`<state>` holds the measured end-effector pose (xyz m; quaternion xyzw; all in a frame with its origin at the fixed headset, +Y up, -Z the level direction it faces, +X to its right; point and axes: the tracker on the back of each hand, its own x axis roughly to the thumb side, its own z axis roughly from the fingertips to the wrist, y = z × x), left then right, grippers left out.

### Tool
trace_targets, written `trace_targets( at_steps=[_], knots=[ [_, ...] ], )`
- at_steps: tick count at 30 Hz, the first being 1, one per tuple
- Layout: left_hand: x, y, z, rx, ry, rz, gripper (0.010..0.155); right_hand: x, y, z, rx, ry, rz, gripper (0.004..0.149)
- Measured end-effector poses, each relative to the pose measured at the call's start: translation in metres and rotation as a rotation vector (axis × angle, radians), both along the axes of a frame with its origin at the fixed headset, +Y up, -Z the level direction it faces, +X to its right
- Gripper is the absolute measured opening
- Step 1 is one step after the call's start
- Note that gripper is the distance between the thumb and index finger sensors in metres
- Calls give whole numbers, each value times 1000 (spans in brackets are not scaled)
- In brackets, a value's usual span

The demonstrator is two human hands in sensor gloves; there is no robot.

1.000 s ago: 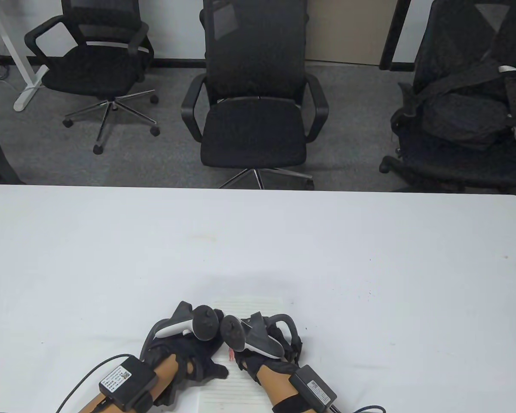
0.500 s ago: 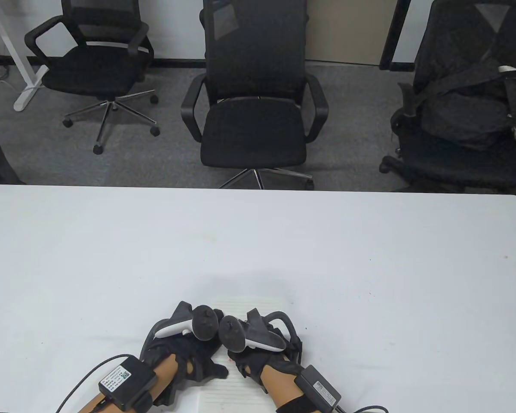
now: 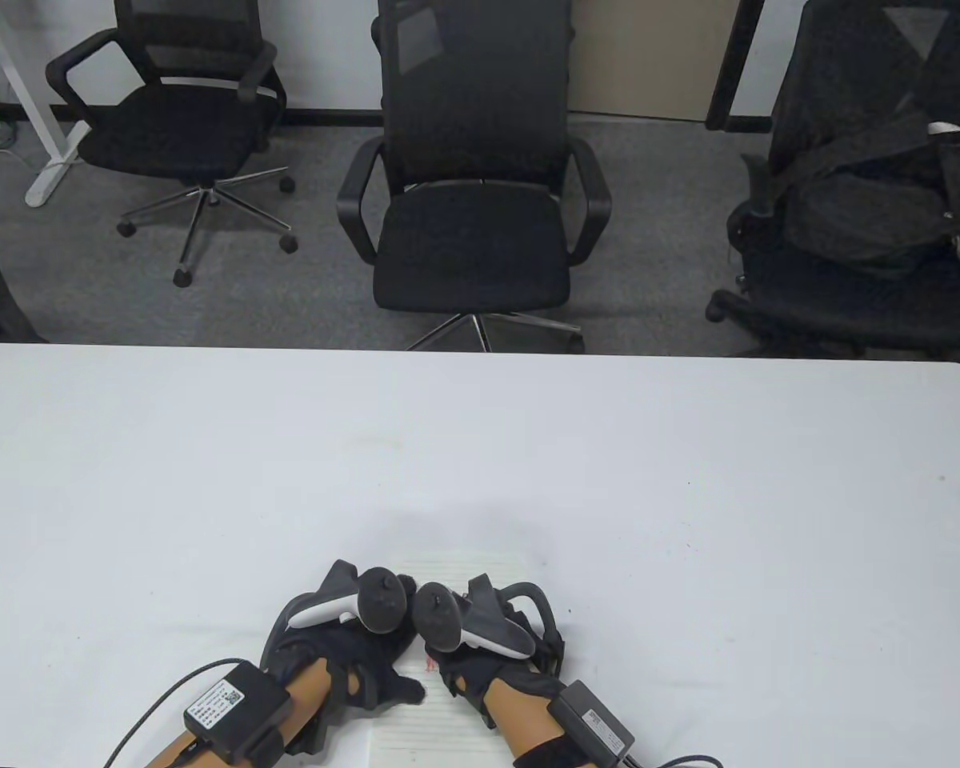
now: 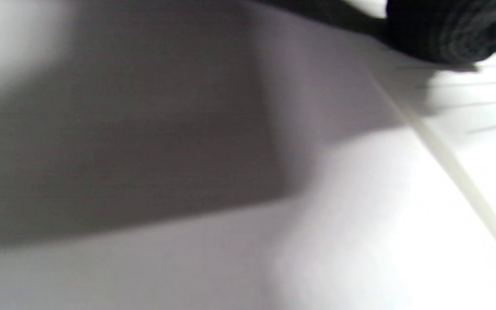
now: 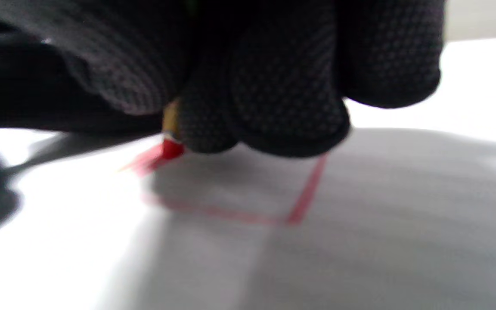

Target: Apply wax crayon on paper

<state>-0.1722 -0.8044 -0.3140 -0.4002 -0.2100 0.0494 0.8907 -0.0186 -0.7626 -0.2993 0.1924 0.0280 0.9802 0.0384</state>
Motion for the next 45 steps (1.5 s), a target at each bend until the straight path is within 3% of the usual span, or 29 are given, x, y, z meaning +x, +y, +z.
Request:
trace_targets(
  at_steps=[3, 6, 14, 16, 18, 21, 24, 30, 35, 37, 40, 42, 45],
  knots=[
    [0, 0, 0, 0, 0, -1, 103, -2, 2, 1, -51, 61, 1, 39],
    [0, 0, 0, 0, 0, -1, 104, -5, 3, 0, -265, 99, 24, 39],
    [0, 0, 0, 0, 0, -2, 103, 0, -1, -2, 5, -58, -40, 40],
    [0, 0, 0, 0, 0, -1, 103, -2, 1, -2, -47, -24, -28, 39],
    [0, 0, 0, 0, 0, -1, 103, -4, 3, -6, -208, 38, 1, 40],
    [0, 0, 0, -1, -1, -2, 103, -4, 1, -6, -145, -8, -25, 40],
    [0, 0, 0, 0, -2, -2, 103, -4, -3, -8, 21, -81, -7, 41],
    [0, 0, 0, 0, -2, -3, 103, -6, 1, -8, -103, -20, -4, 41],
    [0, 0, 0, 0, -2, -4, 103, -5, -2, -7, 43, -69, -11, 41],
    [0, 0, 0, 0, -2, -3, 103, -5, 1, -6, 0, -45, -10, 41],
    [0, 0, 0, -1, -2, -2, 103, -7, 3, -6, -156, 15, 5, 40],
    [0, 0, 0, -1, -2, -3, 103, -6, 2, -6, -120, 0, -5, 40],
    [0, 0, 0, 0, -2, -4, 103, -3, 0, -6, 22, -63, -7, 40]
  ],
)
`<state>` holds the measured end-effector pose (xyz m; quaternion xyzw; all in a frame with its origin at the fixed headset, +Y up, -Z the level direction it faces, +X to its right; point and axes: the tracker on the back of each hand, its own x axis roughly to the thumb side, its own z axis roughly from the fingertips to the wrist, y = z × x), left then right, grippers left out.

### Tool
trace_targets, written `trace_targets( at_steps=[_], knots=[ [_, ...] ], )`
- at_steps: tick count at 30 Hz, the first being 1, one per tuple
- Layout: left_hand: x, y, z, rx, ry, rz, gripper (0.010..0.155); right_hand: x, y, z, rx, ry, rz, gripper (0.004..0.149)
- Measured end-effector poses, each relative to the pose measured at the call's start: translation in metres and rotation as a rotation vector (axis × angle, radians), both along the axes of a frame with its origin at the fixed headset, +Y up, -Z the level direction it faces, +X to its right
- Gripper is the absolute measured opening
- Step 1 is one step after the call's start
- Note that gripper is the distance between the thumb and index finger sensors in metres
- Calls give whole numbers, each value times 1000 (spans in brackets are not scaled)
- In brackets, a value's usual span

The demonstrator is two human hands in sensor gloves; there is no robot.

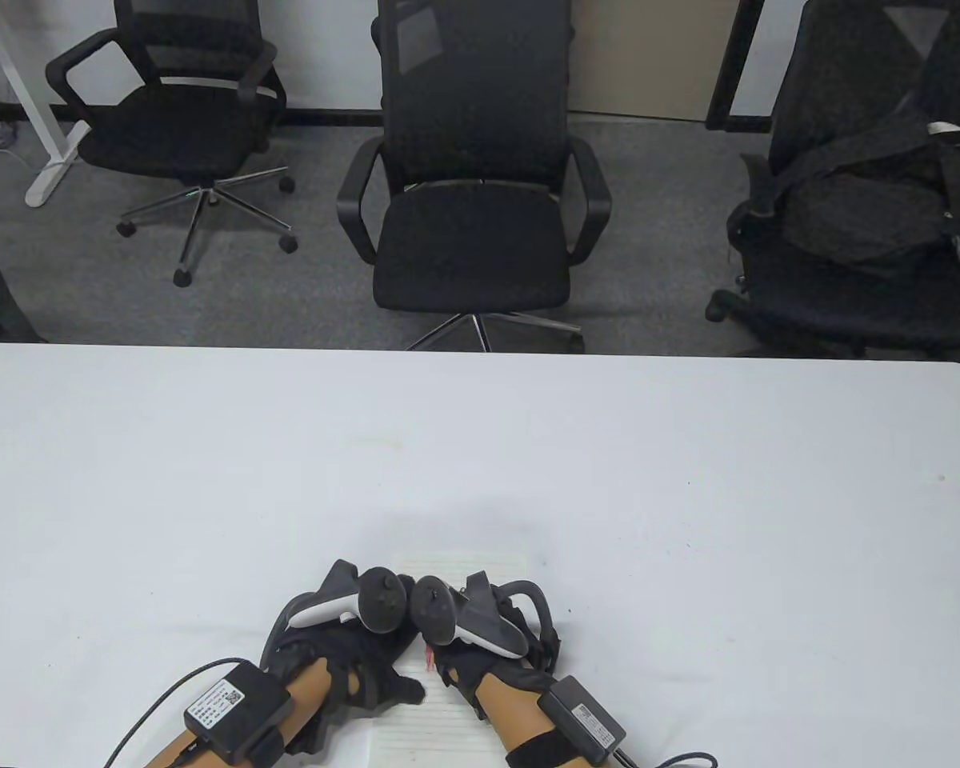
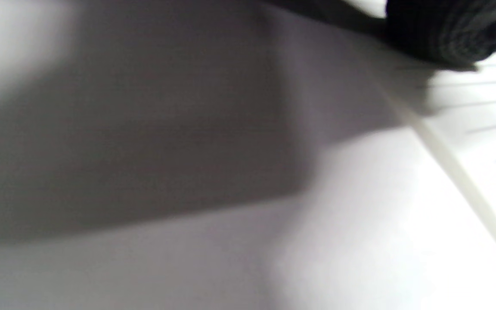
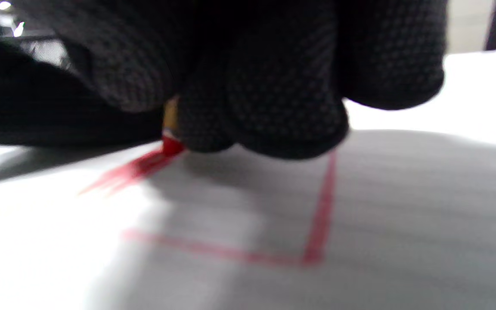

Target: Apply wax crayon on paper

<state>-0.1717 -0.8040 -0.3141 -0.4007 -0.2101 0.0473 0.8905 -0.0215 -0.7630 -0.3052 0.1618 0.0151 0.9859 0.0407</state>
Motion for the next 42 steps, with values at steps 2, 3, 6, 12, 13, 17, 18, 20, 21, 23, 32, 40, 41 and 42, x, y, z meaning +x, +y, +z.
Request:
trace_targets(
  at_steps=[2, 3, 6, 12, 13, 17, 18, 20, 21, 23, 32, 40, 41, 42],
  knots=[
    [0, 0, 0, 0, 1, 0, 103, 2, 1, 0, -1, 5, 11, 40],
    [0, 0, 0, 0, 0, 0, 103, 2, 2, -1, -32, 25, 13, 40],
    [0, 0, 0, -1, 0, 0, 103, 5, 3, -3, -165, 66, -15, 40],
    [0, 0, 0, 0, 0, 0, 103, 4, 1, 0, 6, 27, -5, 40],
    [0, 0, 0, 0, 0, 0, 103, 3, 2, 0, -16, 39, 3, 40],
    [0, 0, 0, -2, 0, 0, 103, 1, 2, 0, -103, 83, -8, 40],
    [0, 0, 0, -2, 0, 0, 103, 1, 2, 1, -82, 72, -9, 40],
    [0, 0, 0, -2, 0, 0, 103, 1, 0, 2, 11, 46, -7, 40],
    [0, 0, 0, -2, 0, 0, 103, 1, 0, 3, 32, 47, -3, 40],
    [0, 0, 0, -1, 0, 0, 103, 0, 1, 4, 28, 58, -2, 40],
    [0, -1, 0, -3, 0, 0, 103, -2, -1, 2, 61, 30, -3, 40],
    [0, -1, 0, -3, 0, 0, 103, -3, 0, 5, 21, 42, -13, 40],
    [0, -1, 0, -2, 0, 0, 103, -4, -1, 5, 58, 35, 6, 39],
    [0, -1, 0, -2, 0, 0, 103, -4, -1, 4, 50, 37, 3, 39]
  ],
)
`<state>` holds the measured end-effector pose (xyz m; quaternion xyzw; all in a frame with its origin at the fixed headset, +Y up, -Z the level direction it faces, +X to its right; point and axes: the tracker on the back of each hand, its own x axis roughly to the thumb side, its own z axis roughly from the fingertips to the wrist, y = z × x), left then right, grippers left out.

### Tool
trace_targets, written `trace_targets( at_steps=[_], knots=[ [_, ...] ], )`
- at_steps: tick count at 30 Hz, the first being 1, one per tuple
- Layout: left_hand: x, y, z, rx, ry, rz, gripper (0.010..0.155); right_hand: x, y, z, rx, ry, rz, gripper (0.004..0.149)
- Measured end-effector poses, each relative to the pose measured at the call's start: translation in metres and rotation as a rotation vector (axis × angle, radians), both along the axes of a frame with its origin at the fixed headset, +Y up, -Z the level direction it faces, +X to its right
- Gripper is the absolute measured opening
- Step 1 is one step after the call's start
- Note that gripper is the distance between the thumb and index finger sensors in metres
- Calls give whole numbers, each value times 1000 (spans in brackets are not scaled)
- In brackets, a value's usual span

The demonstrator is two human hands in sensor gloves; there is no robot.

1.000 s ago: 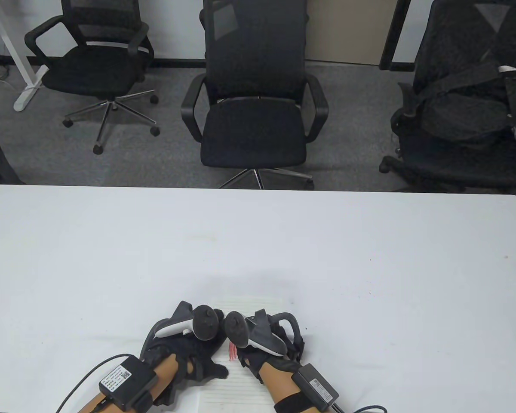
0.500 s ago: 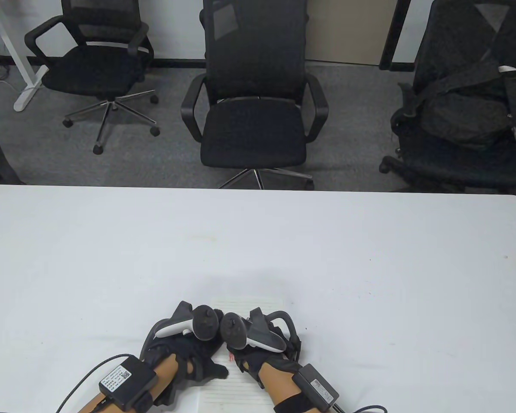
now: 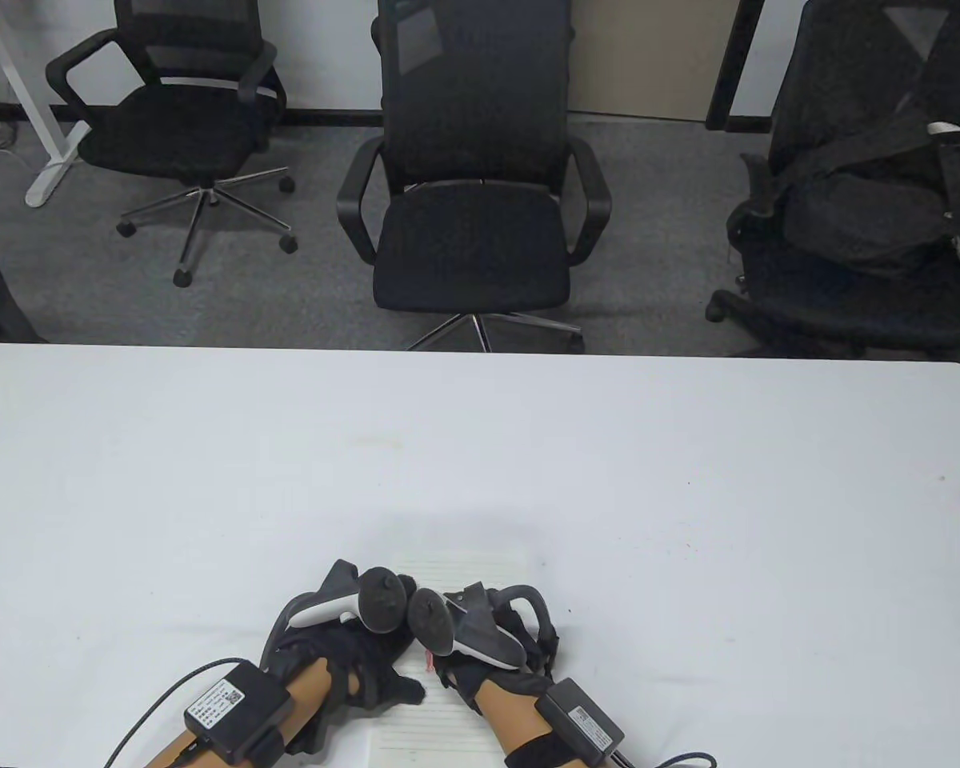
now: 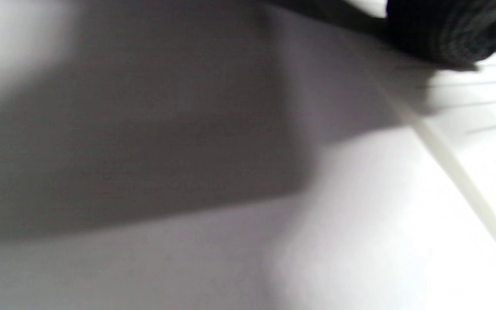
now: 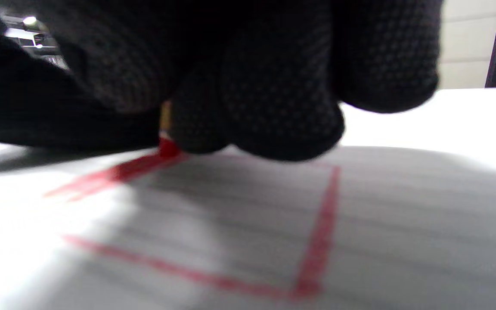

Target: Apply wax crayon on paper

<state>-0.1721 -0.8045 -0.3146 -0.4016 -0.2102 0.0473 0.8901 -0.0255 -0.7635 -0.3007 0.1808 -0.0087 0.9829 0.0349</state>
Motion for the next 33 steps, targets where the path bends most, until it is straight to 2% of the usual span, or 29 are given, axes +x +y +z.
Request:
trace_targets(
  at_steps=[2, 4, 5, 8, 10, 11, 13, 15, 18, 20, 24, 27, 29, 30, 33],
  knots=[
    [0, 0, 0, 0, 0, 0, 103, -1, 2, 0, -50, 25, 3, 39],
    [0, 0, 0, 0, 0, 0, 103, -1, 4, -2, -183, 90, 5, 39],
    [0, 0, 0, 0, 0, 0, 103, 1, 3, -1, -191, 66, -5, 39],
    [0, 0, 0, -1, 1, 0, 103, 3, 1, 1, -27, -14, 3, 39],
    [0, 0, 0, 0, 1, 0, 103, 5, 2, 0, -6, 5, 24, 40],
    [0, 0, 0, 0, 1, 0, 103, 5, 2, 0, -33, 7, 8, 40],
    [0, 0, 0, -1, 1, 0, 103, 5, 3, -2, -171, 108, 6, 40],
    [0, 0, 0, -1, 1, 0, 103, 7, 2, -1, -281, 151, -12, 40],
    [0, 0, 0, -1, 1, 0, 103, 9, 2, 1, -230, 141, -17, 40],
    [0, 0, 0, 0, 2, 1, 103, 8, 2, 5, -136, 127, 1, 40],
    [0, 0, 0, 0, 2, 0, 103, 4, 4, 7, -242, 198, 13, 40],
    [0, 0, 0, 0, 2, 0, 103, 3, 5, 9, -214, 195, 23, 40],
    [0, 0, 0, 0, 2, 0, 103, 3, 4, 12, -127, 171, 24, 40],
    [0, 0, 0, 0, 2, -1, 103, 3, 4, 12, -122, 178, 22, 40],
    [0, 0, 0, 0, 3, 0, 103, 2, 4, 11, -209, 196, 12, 40]
  ],
)
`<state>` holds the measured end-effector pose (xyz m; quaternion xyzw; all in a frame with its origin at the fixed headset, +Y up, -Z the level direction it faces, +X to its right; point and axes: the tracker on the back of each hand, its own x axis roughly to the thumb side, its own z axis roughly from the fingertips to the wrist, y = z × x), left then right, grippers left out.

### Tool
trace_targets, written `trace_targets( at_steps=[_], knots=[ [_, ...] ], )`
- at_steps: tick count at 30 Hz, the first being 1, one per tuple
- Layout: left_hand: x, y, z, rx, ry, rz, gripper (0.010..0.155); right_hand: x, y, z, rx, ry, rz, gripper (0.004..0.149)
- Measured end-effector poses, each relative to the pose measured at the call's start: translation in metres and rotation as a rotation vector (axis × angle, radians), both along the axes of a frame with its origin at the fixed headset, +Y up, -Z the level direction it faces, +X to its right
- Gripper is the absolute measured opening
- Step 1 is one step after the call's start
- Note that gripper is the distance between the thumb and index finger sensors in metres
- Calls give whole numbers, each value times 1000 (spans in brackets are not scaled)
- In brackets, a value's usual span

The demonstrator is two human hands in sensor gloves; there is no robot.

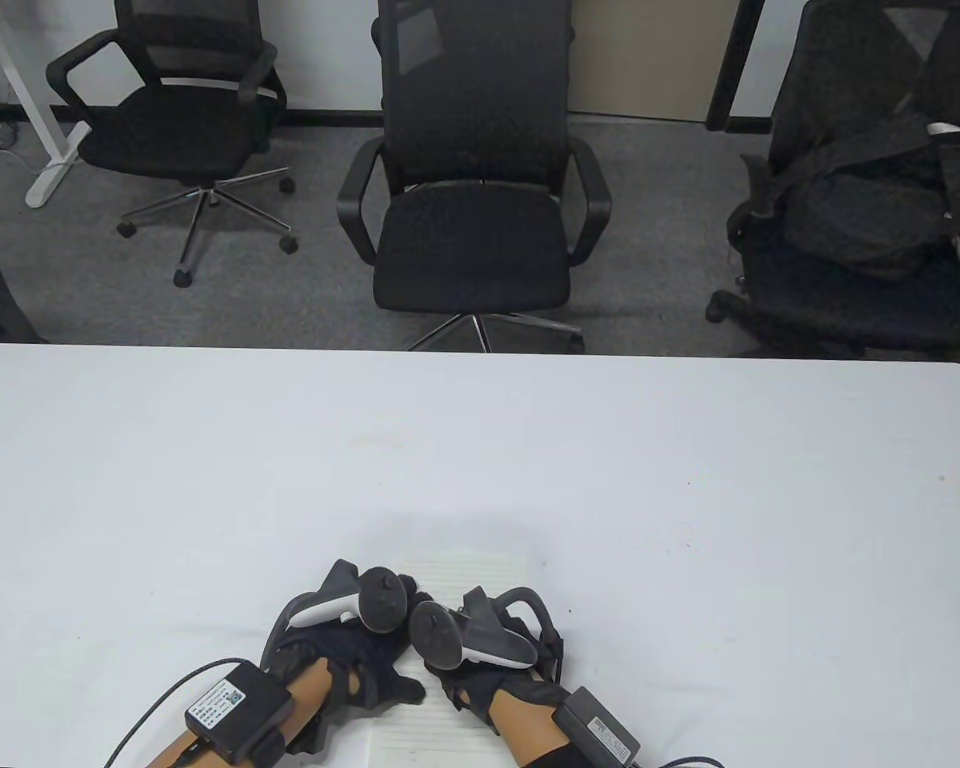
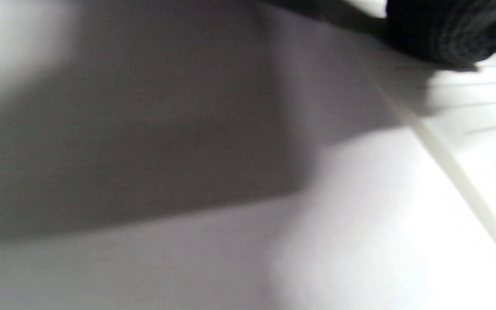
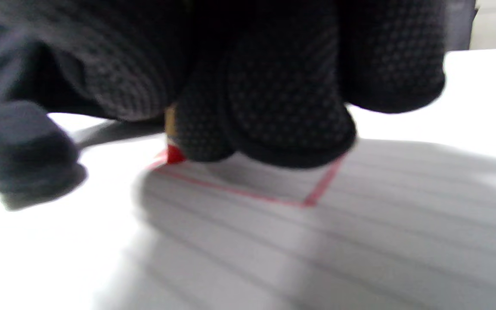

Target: Apply wax crayon on paper

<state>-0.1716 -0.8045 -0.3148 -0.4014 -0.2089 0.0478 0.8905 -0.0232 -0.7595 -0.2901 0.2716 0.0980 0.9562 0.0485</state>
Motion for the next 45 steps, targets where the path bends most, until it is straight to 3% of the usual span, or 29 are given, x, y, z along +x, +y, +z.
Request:
trace_targets(
  at_steps=[2, 7, 12, 18, 20, 23, 26, 27, 29, 31, 32, 34, 40, 43, 45],
  knots=[
    [0, 0, 0, 0, 0, 0, 103, 0, 0, 0, -25, -7, -10, 40],
    [0, 0, 0, -1, 0, 0, 103, 1, 0, 0, 111, -41, 14, 40],
    [0, 0, 0, -1, 0, 0, 103, 1, 0, -4, -36, -10, 13, 40],
    [0, 0, 0, -1, 0, 0, 103, 5, -2, -6, 150, -87, -1, 40],
    [0, 0, 0, 0, 0, 0, 103, 5, -2, -6, 107, -69, -10, 40],
    [-1, 0, 0, -1, -1, 1, 103, 6, -3, -9, -98, -41, -14, 40],
    [-1, 0, 0, -2, -1, 0, 103, 7, -3, -9, -3, -88, -18, 40],
    [-1, 0, 0, -1, -1, -1, 103, 7, -3, -8, 102, -126, -11, 40],
    [-1, -1, 0, -1, -1, 0, 103, 6, -3, -9, 178, -123, 17, 40],
    [-1, -1, 0, -1, -1, -1, 103, 5, -2, -9, 112, -91, 12, 40],
    [-1, -1, 0, -1, -1, 0, 103, 4, -1, -11, -5, -42, 25, 40],
    [-1, -1, 0, -2, -1, -1, 103, 4, -2, -10, -119, -100, 21, 40],
    [-1, -1, 0, -1, -1, 0, 103, 4, -5, -15, 145, -190, -4, 40],
    [-1, -1, 0, -1, -1, -1, 103, 4, -3, -16, 27, -114, 5, 40],
    [-1, -1, 0, -2, -1, 0, 103, 5, -2, -14, -90, -133, 22, 40]
  ],
)
